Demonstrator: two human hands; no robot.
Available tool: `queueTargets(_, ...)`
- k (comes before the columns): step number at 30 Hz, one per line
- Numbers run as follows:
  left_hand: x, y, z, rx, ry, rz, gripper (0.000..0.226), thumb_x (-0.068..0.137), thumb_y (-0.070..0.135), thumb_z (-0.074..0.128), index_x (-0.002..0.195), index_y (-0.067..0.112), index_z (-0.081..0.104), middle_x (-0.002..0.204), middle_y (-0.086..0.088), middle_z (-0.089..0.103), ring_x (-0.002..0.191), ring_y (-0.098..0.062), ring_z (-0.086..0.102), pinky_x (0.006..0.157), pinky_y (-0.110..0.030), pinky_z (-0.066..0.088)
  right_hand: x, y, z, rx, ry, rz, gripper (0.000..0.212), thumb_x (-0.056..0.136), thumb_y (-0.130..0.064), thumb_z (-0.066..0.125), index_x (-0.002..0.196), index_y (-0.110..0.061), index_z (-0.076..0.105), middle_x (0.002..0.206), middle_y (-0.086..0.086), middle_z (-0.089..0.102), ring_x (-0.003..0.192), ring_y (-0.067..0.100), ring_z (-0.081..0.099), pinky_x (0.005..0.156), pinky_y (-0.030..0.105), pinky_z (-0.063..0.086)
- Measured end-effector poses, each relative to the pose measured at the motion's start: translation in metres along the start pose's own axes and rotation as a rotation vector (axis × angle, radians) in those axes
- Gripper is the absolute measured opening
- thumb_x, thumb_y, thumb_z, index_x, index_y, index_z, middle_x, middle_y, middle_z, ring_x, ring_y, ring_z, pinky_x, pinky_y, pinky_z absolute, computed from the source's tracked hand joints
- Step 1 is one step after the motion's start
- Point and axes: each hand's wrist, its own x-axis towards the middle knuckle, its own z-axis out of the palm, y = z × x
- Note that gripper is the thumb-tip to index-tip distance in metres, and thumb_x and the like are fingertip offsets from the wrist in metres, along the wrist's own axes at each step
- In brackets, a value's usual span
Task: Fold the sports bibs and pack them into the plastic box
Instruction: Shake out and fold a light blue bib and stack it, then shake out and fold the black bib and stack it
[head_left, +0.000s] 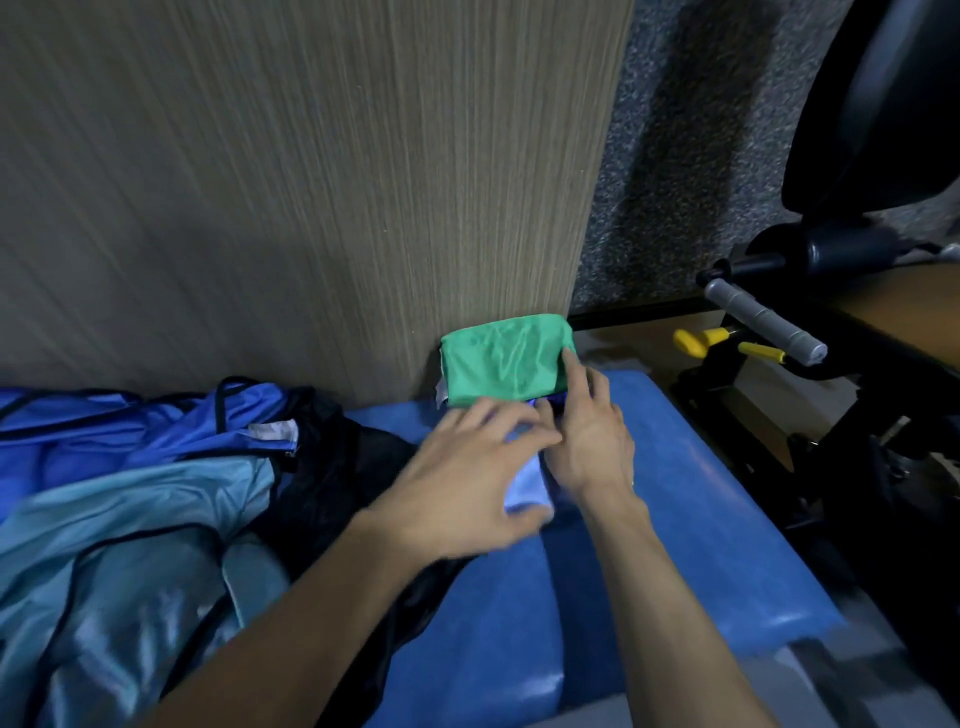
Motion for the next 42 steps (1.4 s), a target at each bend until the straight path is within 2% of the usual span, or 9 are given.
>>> queueTargets(3,-0.018,-0.005,0.028,0.164,-0.024,0.000,0.083,0.081,0.047,0.066,0.156,0.026,0.035,0.147,0.007,0.046,0.132,-0.018,0.043,0.114,-0.036,0.035,-0.001,0.003,-0.003,0.034,0.011,-0.022,0.068,0.100,-0.048,0.049,0.159,-0.032,0.020,0.154,0.003,0.033,0.121,0.039,0.051,0.092,0.050,0.047)
queueTargets(11,-0.013,0.006,0.047,0.321,0.053,-0.095,0.071,0.082,0.030,0.076,0.147,0.016,0.051,0.147,-0.003,0.053,0.136,-0.032,0.048,0.118,-0.049,0.035,-0.009,0.017,-0.025,0.017,0.123,0.053,0.053,0.101,-0.045,0.052,0.148,-0.021,0.044,0.143,0.008,0.049,0.121,0.038,0.055,0.088,0.048,0.046)
queueTargets(15,-0.006,0.003,0.055,0.298,0.060,-0.135,0.069,0.083,0.032,0.074,0.146,0.017,0.050,0.148,-0.002,0.052,0.138,-0.032,0.046,0.118,-0.049,0.034,-0.019,0.017,-0.023,-0.058,0.249,-0.273,0.032,0.091,-0.022,0.064,0.122,-0.016,0.064,0.116,0.008,0.057,0.103,0.036,0.054,0.080,0.047,0.051)
queueTargets(18,-0.012,-0.006,0.057,0.244,-0.009,-0.118,0.066,0.095,0.054,0.048,0.153,0.021,0.041,0.160,0.001,0.037,0.151,-0.029,0.027,0.125,-0.047,0.017,-0.027,0.021,-0.015,-0.111,0.186,-0.406,0.020,0.091,-0.024,0.057,0.104,-0.017,0.071,0.107,0.001,0.061,0.099,0.029,0.054,0.078,0.045,0.052)
queueTargets(23,-0.022,-0.017,0.058,0.183,-0.049,-0.111,0.073,0.097,0.066,0.023,0.162,0.034,0.014,0.171,0.010,0.004,0.156,-0.019,-0.007,0.126,-0.038,-0.005,-0.035,0.044,-0.007,0.013,0.121,-0.405,0.029,0.101,-0.021,0.056,0.127,-0.020,0.067,0.131,-0.005,0.054,0.123,0.020,0.050,0.095,0.036,0.049)
queueTargets(30,-0.027,-0.021,0.053,0.042,-0.142,-0.140,0.076,0.100,0.063,0.039,0.162,0.039,0.004,0.169,0.013,-0.013,0.154,-0.010,-0.021,0.127,-0.039,-0.005,-0.042,0.046,-0.003,0.029,0.002,-0.296,0.050,0.102,-0.052,0.029,0.141,-0.034,0.054,0.147,-0.013,0.038,0.126,0.022,0.048,0.100,0.046,0.047)
queueTargets(33,-0.034,-0.016,0.036,-0.025,-0.062,-0.142,0.085,0.093,0.062,0.054,0.163,0.034,0.012,0.171,0.010,-0.003,0.156,-0.008,-0.008,0.127,-0.034,-0.003,-0.043,0.042,-0.010,-0.144,0.023,-0.294,0.058,0.096,-0.065,0.031,0.143,-0.038,0.051,0.148,-0.012,0.041,0.140,0.025,0.037,0.114,0.053,0.030)
queueTargets(36,-0.051,-0.015,0.018,-0.038,0.044,-0.185,0.087,0.086,0.062,0.062,0.158,0.024,0.031,0.164,0.009,0.025,0.151,-0.010,0.022,0.126,-0.033,0.017,-0.046,0.033,-0.013,-0.215,0.061,-0.288,0.063,0.090,-0.071,0.039,0.139,-0.035,0.056,0.145,-0.008,0.046,0.147,0.030,0.027,0.119,0.059,0.016)
queueTargets(42,-0.087,-0.032,-0.005,0.041,-0.030,-0.276,0.085,0.078,0.075,0.059,0.147,0.028,0.041,0.150,0.014,0.035,0.140,-0.010,0.034,0.118,-0.029,0.029,-0.055,0.023,-0.020,-0.241,0.096,-0.298,0.064,0.087,-0.070,0.041,0.134,-0.030,0.061,0.143,-0.002,0.050,0.142,0.032,0.034,0.116,0.062,0.020)
